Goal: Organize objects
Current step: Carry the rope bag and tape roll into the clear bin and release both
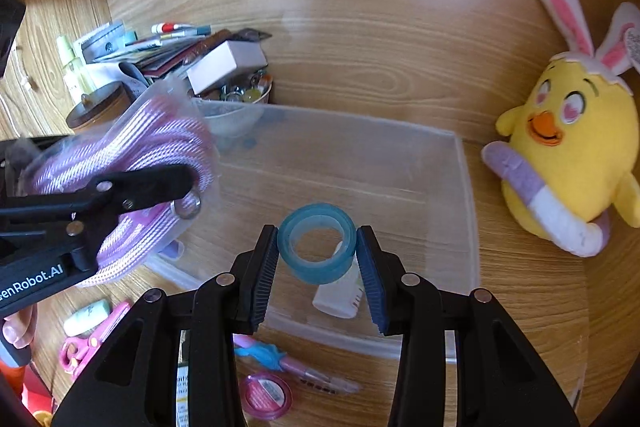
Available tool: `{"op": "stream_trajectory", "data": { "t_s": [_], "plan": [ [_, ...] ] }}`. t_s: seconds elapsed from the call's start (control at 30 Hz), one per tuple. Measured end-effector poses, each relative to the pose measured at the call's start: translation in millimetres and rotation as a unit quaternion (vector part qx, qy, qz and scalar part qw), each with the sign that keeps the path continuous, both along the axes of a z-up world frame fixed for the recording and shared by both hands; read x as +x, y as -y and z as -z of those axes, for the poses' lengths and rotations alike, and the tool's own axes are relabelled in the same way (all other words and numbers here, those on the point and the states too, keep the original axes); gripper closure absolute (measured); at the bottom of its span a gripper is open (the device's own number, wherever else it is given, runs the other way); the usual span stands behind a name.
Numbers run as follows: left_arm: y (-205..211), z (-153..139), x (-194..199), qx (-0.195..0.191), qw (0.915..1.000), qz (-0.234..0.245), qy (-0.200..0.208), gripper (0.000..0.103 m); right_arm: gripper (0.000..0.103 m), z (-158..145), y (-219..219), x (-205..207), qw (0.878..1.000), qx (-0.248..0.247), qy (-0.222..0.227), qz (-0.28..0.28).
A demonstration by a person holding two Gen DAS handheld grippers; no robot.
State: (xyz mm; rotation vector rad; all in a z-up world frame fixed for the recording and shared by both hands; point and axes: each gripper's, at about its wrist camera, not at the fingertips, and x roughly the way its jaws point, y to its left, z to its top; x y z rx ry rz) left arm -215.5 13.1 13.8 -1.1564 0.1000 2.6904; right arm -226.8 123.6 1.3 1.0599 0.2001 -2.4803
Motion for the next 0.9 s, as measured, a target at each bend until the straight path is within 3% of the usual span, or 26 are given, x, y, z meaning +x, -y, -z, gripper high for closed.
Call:
{"op": "stream_trajectory", "data": {
  "t_s": [0.27,0.53,0.6,0.67,0.77,0.9],
  "plan": [
    [0,9,-18,0.000,0.9996,-0.005,0.026,0.080,0.066,5,6,-4,1.000,0.002,0.013,-0.014],
    [1,3,-6,-0.002,0.9999,-0.005,0.012,0.077,0.066,1,6,-1,1.000,0.004,0.015,-0.018],
    [2,-2,0,-0.003,1.0000,-0.005,0.004,0.073,0.066,0,6,1,1.000,0.004,0.015,-0.018],
    [3,-9,7,-0.006,0.9999,-0.007,-0.007,0.062,0.065,-3,4,5,1.000,0.001,0.014,-0.020],
    [3,-17,20,-0.010,0.9996,-0.009,-0.027,0.049,0.057,-9,1,12,1.000,-0.001,0.006,-0.019],
    [4,-26,39,-0.014,0.9987,-0.009,-0.047,0.040,0.050,-18,-3,26,1.000,-0.001,-0.013,-0.015]
  ]
}}
